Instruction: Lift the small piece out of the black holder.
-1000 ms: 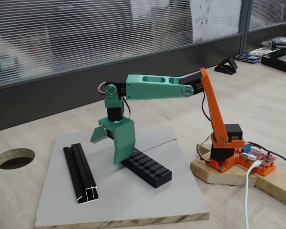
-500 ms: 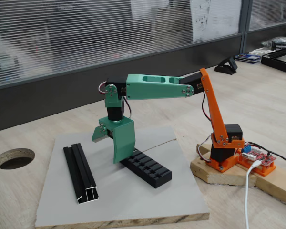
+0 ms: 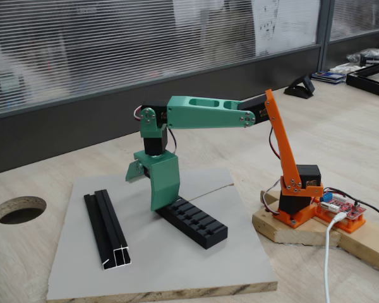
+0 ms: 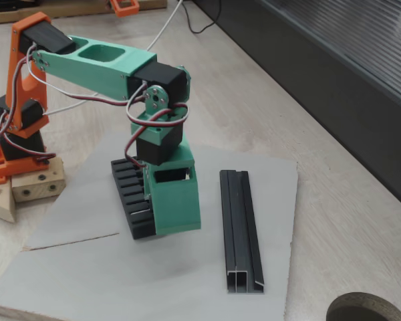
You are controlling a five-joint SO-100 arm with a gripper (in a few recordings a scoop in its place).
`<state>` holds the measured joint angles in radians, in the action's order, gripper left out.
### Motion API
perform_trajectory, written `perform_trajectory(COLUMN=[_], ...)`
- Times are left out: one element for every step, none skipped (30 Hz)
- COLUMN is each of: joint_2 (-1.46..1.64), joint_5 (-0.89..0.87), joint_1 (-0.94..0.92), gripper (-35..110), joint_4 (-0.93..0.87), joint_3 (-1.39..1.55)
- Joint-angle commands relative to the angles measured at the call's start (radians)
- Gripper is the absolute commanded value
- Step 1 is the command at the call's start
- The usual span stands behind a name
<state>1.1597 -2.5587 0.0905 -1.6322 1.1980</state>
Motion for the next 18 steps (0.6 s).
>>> perform_trajectory(joint_2=[0.017,0.015,0.015,0.017,0.018,0.017,0.015,0.015,0.015,0.015,0.015,0.015,0.014,0.014,0.014,0.014,0.014,0.014], joint_5=[-0.011,-0.011,-0.011,-0.011,-0.011,-0.011,-0.011,-0.011,-0.011,-0.011,-0.011,-0.011,-0.011,-0.011,-0.011,-0.011,-0.011,-0.011], joint_1=[0.009,0.009,0.009,0.011,0.021,0.038,0.052,0.052,0.052,0.052,0.052,0.051,0.051,0.051,0.049,0.049,0.049,0.049], gripper=[80,80,80,80,80,80,80,80,80,80,80,80,80,80,80,80,80,80], joint_4=[-0.008,-0.008,-0.008,-0.008,-0.008,-0.008,-0.008,-0.008,-0.008,-0.008,-0.008,-0.008,-0.008,-0.008,-0.008,-0.008,-0.008,-0.008], joint_3=[-0.009,-0.011,-0.012,-0.012,-0.012,-0.012,-0.012,-0.012,-0.012,-0.012,-0.012,-0.012,-0.012,-0.011,-0.009,-0.005,-0.003,-0.003])
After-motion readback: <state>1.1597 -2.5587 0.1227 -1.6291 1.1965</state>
